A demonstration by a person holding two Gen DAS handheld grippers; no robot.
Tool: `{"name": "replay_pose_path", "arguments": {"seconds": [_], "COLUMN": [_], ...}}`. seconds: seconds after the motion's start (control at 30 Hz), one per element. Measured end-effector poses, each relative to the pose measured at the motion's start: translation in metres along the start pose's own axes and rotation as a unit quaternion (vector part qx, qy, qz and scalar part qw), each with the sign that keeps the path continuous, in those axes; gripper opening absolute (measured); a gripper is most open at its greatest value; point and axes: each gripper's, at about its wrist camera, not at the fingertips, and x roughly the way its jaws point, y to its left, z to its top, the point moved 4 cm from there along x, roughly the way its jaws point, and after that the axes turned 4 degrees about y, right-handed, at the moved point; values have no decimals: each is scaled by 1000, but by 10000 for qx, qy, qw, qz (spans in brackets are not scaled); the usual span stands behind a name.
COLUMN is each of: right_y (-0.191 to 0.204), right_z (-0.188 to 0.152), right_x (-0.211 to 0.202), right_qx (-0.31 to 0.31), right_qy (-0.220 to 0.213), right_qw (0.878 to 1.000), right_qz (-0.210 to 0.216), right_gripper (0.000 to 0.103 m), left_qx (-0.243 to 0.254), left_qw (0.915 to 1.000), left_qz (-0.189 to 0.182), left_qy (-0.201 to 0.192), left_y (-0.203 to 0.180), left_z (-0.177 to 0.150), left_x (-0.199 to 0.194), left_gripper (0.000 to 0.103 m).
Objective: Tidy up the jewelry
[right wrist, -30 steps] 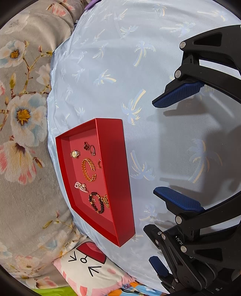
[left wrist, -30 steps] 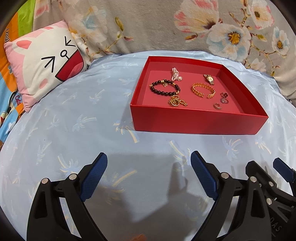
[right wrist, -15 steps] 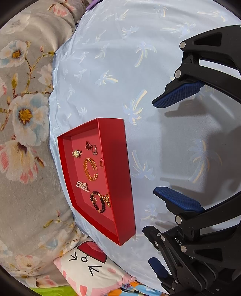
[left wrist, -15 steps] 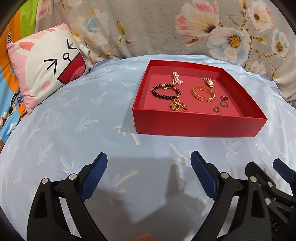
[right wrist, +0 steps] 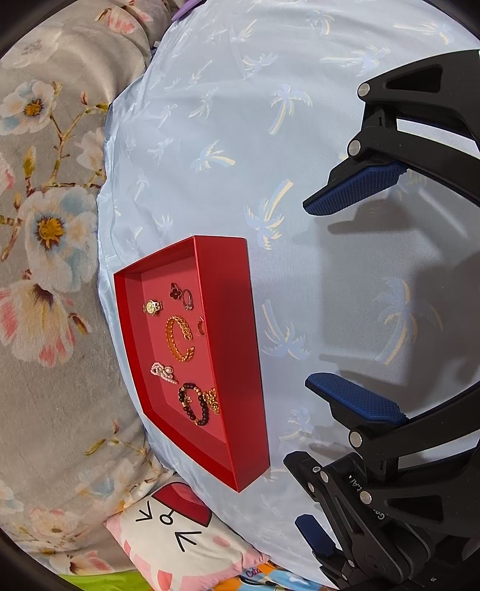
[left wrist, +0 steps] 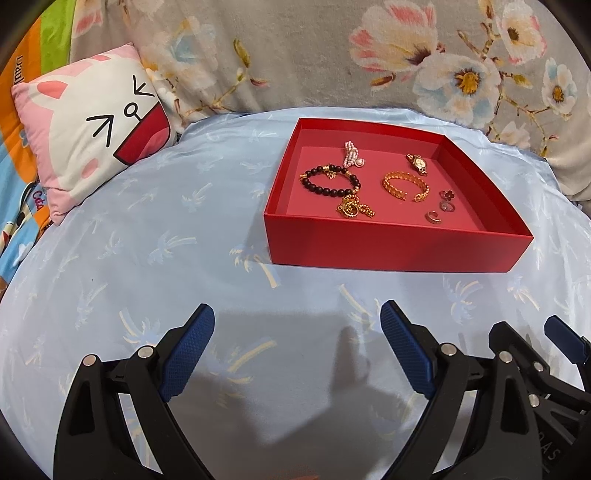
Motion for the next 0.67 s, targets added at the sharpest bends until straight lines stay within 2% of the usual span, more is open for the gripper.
{"name": "replay_pose_path", "arguments": {"seconds": [0.67], "right_y": [0], "right_z": [0], "right_x": [0], "right_qx": [0], "right_qy": [2], "right_qw": [10000], "right_qz": [1], "right_gripper": [86], "left_qx": [-3], "left_qw": [10000], "left_qz": [24], "left_qy": [26], "left_y": [0], "left_z": [0], "left_x": [1], "left_gripper": [89]}}
